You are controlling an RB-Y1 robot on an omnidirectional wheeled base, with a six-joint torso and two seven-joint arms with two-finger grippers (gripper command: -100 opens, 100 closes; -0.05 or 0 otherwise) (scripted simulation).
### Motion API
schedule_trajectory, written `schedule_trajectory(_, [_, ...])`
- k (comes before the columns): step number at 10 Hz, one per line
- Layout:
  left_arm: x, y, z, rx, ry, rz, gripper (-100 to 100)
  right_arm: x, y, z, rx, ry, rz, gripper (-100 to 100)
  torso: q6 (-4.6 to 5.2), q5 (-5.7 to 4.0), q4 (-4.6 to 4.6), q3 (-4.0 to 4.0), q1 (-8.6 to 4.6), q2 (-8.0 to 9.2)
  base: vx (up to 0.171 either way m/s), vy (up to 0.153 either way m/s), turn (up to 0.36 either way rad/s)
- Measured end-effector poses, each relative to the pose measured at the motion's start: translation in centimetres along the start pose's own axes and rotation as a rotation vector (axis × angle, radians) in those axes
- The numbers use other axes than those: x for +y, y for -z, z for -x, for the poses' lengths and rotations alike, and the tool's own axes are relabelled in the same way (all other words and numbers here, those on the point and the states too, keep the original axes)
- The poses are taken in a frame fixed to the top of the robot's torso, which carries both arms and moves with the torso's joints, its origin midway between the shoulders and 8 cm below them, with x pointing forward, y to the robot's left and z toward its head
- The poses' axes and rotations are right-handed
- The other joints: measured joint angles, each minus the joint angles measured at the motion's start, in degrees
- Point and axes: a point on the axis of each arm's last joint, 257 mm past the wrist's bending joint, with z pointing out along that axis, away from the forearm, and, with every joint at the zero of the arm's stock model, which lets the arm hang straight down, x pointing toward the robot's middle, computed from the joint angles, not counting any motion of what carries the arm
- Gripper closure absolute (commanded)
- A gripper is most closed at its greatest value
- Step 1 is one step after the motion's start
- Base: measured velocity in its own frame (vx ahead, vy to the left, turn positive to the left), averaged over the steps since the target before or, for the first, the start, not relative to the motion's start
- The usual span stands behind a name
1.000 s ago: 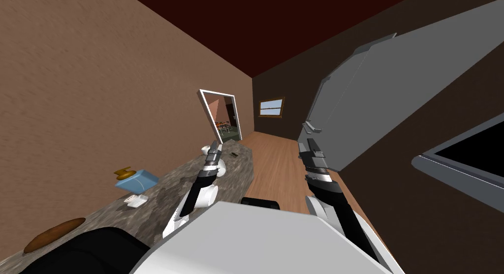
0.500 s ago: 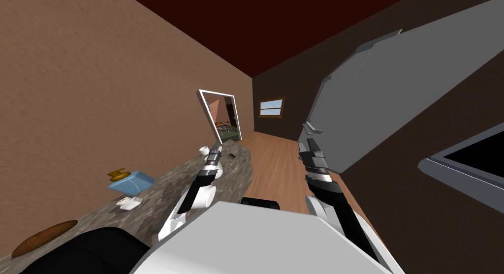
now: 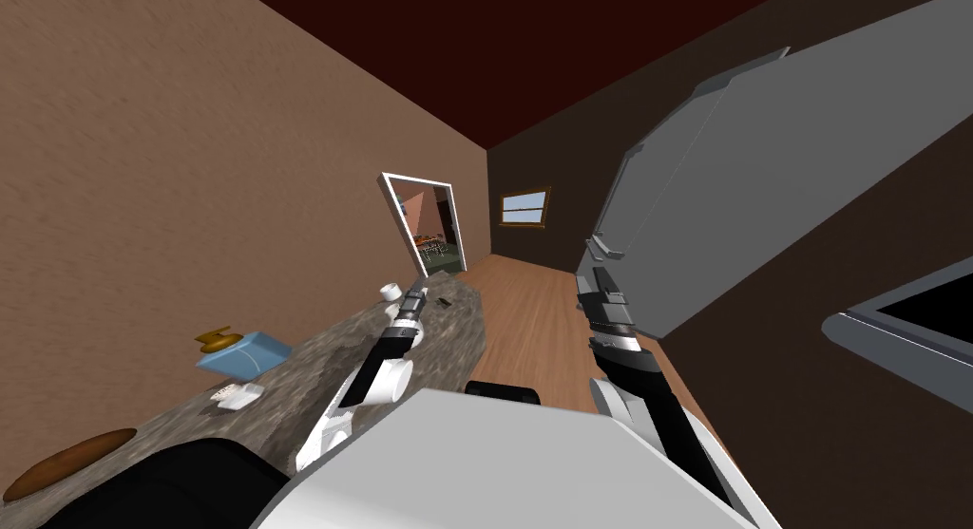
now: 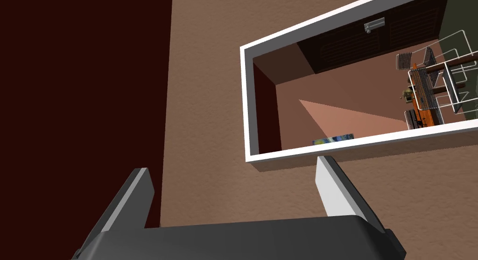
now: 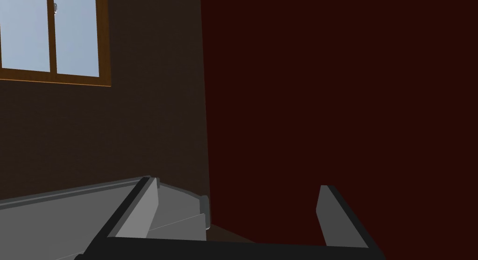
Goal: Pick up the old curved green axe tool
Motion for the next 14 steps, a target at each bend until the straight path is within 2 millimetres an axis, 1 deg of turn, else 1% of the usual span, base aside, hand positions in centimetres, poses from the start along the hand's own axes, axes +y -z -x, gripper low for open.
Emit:
schedule_trajectory(2, [1.2, 0.1, 0.2, 0.007, -0.014, 0.051, -100, 0.0, 0.0, 0.0, 0.000, 0.000, 0.000, 0, 0.01, 0.00, 0.01, 0.02, 0.01, 0.04, 0.039, -0.072, 0.016])
schedule_trajectory(3, [2.2, 0.2, 0.5, 0.012, -0.023, 0.083, -100, 0.0, 0.0, 0.0, 0.000, 0.000, 0.000, 0, 0.00, -0.01, 0.00, -0.01, -0.07, -0.01, 0.046, -0.072, 0.021])
schedule_trajectory(6, [4.4, 0.4, 0.6, 0.024, -0.040, 0.168, -100, 0.0, 0.0, 0.0, 0.000, 0.000, 0.000, 0, 0.01, 0.00, -0.01, -0.03, 0.01, -0.04, 0.050, -0.061, 0.015])
schedule_trajectory(9, [7.1, 1.0, 1.1, 0.038, -0.060, 0.263, -100, 0.0, 0.0, 0.0, 0.000, 0.000, 0.000, 0, 0.00, 0.00, 0.00, 0.01, 0.00, 0.01, 0.038, -0.058, 0.009])
schedule_trajectory(12, [8.7, 1.4, 1.3, 0.050, -0.071, 0.333, -100, 0.0, 0.0, 0.0, 0.000, 0.000, 0.000, 0, 0.01, 0.03, 0.01, 0.01, 0.12, 0.02, 0.033, -0.032, 0.002])
schedule_trajectory(14, [10.6, 1.8, 1.5, 0.062, -0.082, 0.394, -100, 0.0, 0.0, 0.0, 0.000, 0.000, 0.000, 0, 0.01, 0.01, 0.00, 0.00, 0.04, -0.01, 0.040, -0.055, 0.000])
